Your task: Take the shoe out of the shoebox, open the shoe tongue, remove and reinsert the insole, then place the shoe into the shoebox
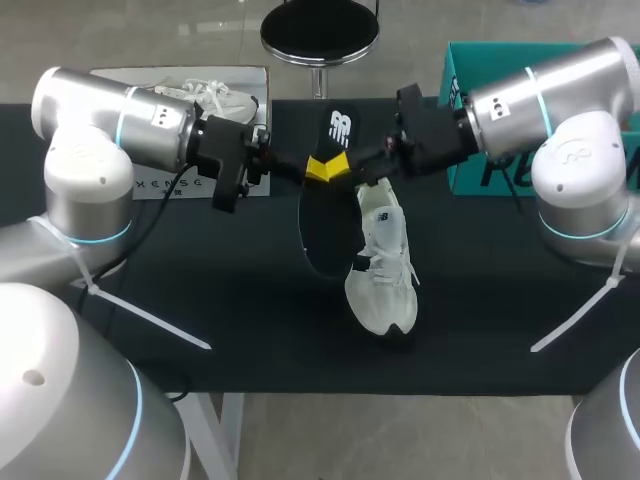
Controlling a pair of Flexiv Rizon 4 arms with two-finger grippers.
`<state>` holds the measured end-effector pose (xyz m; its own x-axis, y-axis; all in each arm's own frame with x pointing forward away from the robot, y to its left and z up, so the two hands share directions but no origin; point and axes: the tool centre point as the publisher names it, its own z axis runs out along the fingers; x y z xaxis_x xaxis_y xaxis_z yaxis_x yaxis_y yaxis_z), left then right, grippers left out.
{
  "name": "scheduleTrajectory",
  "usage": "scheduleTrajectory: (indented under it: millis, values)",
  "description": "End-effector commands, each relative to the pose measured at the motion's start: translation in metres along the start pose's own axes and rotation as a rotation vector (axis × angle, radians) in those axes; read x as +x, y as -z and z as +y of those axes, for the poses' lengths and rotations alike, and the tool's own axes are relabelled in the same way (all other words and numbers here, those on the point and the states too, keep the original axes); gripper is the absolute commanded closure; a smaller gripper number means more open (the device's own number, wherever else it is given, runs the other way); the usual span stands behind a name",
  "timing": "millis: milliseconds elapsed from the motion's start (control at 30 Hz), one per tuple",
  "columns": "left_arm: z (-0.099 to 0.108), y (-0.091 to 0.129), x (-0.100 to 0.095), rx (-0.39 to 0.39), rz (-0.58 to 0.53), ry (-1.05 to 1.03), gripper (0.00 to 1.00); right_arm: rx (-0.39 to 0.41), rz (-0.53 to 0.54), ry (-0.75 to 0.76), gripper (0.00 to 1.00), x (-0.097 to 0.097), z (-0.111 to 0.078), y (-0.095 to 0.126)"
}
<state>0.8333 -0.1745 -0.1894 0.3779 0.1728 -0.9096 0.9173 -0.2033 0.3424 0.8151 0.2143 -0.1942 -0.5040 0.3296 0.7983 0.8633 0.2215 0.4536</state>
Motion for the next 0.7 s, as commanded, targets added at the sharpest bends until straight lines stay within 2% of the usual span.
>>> scheduleTrajectory:
  millis: [33,67,100,700]
  values:
    - [0.0001,-0.0014,0.0006,-0.002,0.0,-0.002,1.0,-0.001,-0.009,0.001,0.9,0.001,0.001,-0.0005]
    - [0.0001,-0.0014,0.0006,-0.002,0.0,-0.002,1.0,-0.001,-0.01,0.002,0.98,0.0005,0.0012,0.0002]
    - [0.0001,-0.0014,0.0006,-0.002,0.0,-0.002,1.0,-0.001,-0.011,0.003,1.0,0.0002,0.0014,0.0007]
    - [0.0001,-0.0014,0.0006,-0.002,0.0,-0.002,1.0,-0.011,-0.012,0.012,1.0,-0.003,0.005,0.0021]
